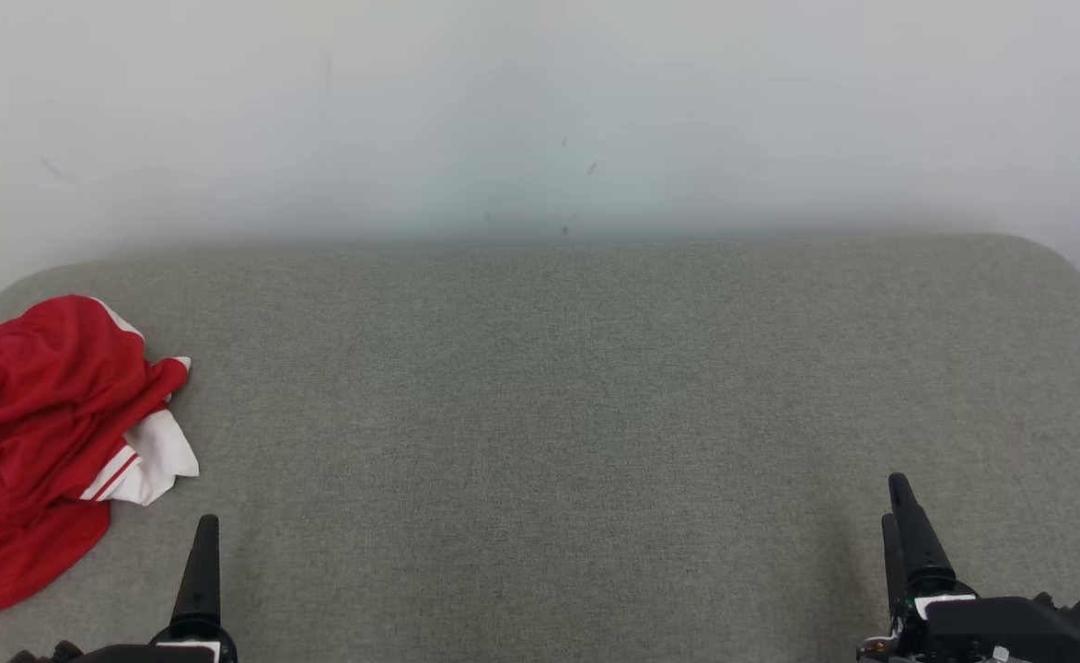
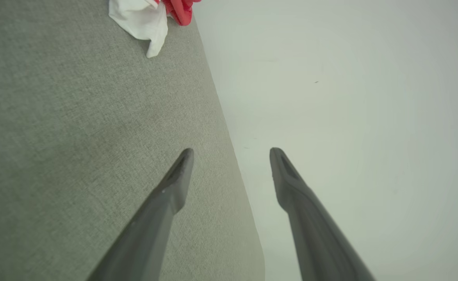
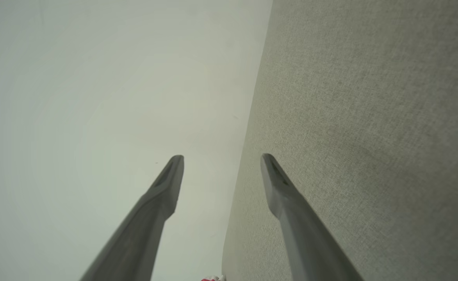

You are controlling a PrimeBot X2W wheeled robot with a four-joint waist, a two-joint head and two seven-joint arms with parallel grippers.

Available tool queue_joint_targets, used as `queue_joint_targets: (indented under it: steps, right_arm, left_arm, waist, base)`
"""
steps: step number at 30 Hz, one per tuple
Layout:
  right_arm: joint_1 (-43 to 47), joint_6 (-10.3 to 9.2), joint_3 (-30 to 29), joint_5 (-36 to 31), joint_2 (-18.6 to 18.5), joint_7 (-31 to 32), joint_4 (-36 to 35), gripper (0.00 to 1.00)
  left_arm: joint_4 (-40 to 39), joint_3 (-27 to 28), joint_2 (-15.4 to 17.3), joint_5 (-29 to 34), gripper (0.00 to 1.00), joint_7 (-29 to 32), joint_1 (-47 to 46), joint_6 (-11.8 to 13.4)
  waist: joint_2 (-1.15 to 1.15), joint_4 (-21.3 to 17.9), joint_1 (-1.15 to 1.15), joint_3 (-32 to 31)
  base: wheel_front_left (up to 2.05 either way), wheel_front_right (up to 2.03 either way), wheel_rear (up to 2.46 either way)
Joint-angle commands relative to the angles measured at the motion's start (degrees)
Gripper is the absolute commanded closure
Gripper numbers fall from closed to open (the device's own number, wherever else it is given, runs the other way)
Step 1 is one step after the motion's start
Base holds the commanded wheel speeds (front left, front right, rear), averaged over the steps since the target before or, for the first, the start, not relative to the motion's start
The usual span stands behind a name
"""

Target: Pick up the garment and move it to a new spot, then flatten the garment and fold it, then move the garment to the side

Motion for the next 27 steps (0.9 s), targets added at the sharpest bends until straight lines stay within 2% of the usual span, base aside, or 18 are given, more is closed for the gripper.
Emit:
queue_joint_targets:
  steps: [1, 13, 27]
  right_arm:
    - [-1.5, -0.02, 0.2, -1.6, -0.2, -0.5, -0.7, 0.00]
    - [-1.9, -0.03, 0.4, -14.4, -0.2, -2.7, 0.1, 0.00]
    - [-2.3, -0.05, 2.8, -35.9, -0.3, -5.2, 2.6, 0.00]
  left_arm:
    - [-1.3, -0.2, 0.3, 2.0, 0.00, -0.6, -0.7, 0.2]
    - [-4.2, -2.5, 0.4, 14.9, 0.00, -3.6, 0.5, 2.0]
    - [-6.3, -5.7, 0.5, 32.8, 0.00, -6.9, 2.0, 4.8]
  waist:
    - [0.00, 0.0, 0.00, 0.0]
    - [0.00, 0.3, 0.00, -0.3]
    - [0.00, 0.5, 0.00, -0.6]
  base:
    - [0.00, 0.00, 0.00]
    - [0.00, 0.00, 0.00]
    - [0.00, 0.00, 0.00]
